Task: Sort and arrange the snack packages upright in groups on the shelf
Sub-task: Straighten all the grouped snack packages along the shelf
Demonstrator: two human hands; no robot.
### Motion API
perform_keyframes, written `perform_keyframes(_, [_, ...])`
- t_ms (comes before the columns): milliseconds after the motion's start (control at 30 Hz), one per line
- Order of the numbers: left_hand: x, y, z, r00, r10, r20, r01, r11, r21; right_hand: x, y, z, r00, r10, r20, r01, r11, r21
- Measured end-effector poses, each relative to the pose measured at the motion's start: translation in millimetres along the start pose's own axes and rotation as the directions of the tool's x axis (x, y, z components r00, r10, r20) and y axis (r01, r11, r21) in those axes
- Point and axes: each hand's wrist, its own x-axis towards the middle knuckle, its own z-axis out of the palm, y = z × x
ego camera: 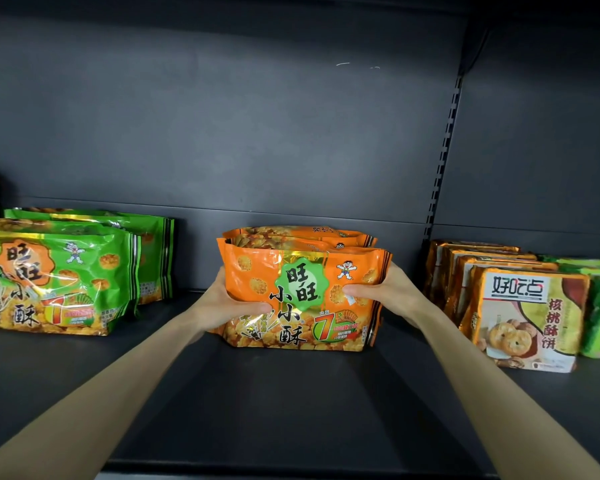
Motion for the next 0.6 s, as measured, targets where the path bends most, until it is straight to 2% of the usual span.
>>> perform_keyframes(600, [7.1,-9.2,-7.3,0.999,0.012,-0.051,-0.014,0.999,-0.039,-1.5,-6.8,3.7,1.000,0.006,0.007,-0.006,1.000,0.003])
